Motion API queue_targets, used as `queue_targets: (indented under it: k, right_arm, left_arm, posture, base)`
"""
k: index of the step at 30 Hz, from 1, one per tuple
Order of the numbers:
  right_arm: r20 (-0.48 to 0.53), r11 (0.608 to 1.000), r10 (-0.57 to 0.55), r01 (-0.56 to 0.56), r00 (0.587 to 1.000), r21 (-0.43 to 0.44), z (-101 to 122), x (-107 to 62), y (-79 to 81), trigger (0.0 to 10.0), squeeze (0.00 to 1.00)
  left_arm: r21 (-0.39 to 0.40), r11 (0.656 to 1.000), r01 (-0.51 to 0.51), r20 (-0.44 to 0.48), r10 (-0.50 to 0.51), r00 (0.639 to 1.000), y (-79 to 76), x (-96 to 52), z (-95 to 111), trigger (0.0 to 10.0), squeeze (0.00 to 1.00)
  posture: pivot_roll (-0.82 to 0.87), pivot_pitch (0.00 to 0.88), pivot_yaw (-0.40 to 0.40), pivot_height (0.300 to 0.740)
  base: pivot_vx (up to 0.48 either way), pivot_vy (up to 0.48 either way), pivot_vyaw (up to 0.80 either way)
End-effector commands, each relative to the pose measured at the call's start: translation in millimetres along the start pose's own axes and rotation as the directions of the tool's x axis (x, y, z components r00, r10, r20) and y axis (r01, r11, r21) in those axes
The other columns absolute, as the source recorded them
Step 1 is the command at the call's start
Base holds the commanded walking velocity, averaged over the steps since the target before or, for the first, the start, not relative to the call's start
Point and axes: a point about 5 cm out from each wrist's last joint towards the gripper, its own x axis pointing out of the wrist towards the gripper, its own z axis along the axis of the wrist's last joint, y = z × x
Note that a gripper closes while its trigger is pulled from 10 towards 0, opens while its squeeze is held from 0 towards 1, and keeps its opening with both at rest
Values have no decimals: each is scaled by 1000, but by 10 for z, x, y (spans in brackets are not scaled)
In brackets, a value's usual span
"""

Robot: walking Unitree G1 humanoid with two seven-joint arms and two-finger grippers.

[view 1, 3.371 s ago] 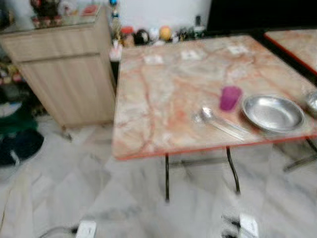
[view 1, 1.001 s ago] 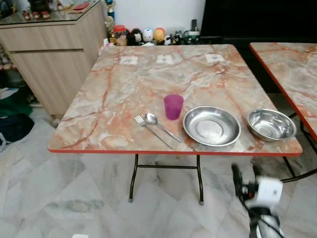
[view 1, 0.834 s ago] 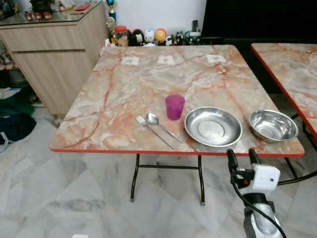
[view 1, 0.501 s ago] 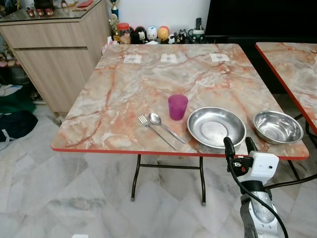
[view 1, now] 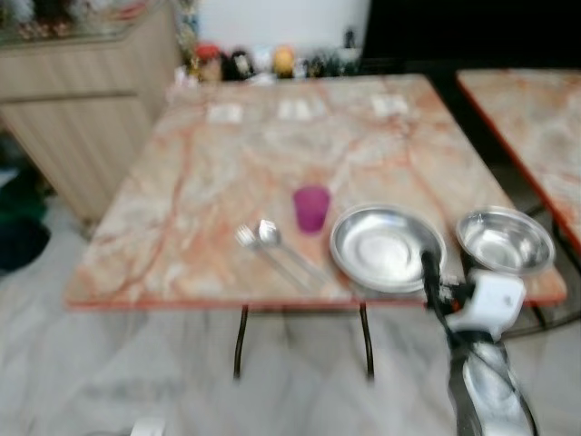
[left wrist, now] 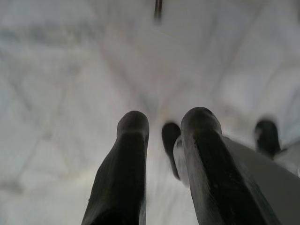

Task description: Setting the table

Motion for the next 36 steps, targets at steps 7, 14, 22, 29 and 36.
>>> queue_targets:
  k: [7, 14, 22, 29, 36]
  right_arm:
    - [-52, 992, -23, 29, 998, 126, 82, -29, 115, 10000, 0]
    - [-200, 967, -100, 143, 975, 212, -37, -52, 61, 10000, 0]
    - [-283, 936, -146, 225, 948, 270, -19, 100, 6, 10000, 0]
    - [-341, 913, -152, 264, 928, 311, -79, 197, -23, 10000, 0]
    - [-368, 918, -148, 266, 918, 294, -124, 290, -33, 10000, 0]
  left_arm:
    - [4, 1000, -27, -73, 27, 997, 107, -69, -198, 10000, 0]
    - [15, 1000, -26, -76, 27, 997, 114, -67, -190, 10000, 0]
    - [19, 999, -28, -71, 30, 997, 122, -68, -184, 10000, 0]
    - [24, 999, -31, -78, 33, 996, 132, -76, -204, 10000, 0]
    - [30, 999, -32, -84, 34, 996, 134, -80, -216, 10000, 0]
  posture:
    - [-125, 33, 16, 740]
    - [-135, 36, 23, 740]
    - [-120, 36, 20, 740]
    - [-106, 35, 15, 740]
    - [-103, 28, 17, 740]
  base:
    - [0, 0, 0]
    - [0, 0, 0]
    - [0, 0, 0]
    - [0, 0, 0]
    - [0, 0, 0]
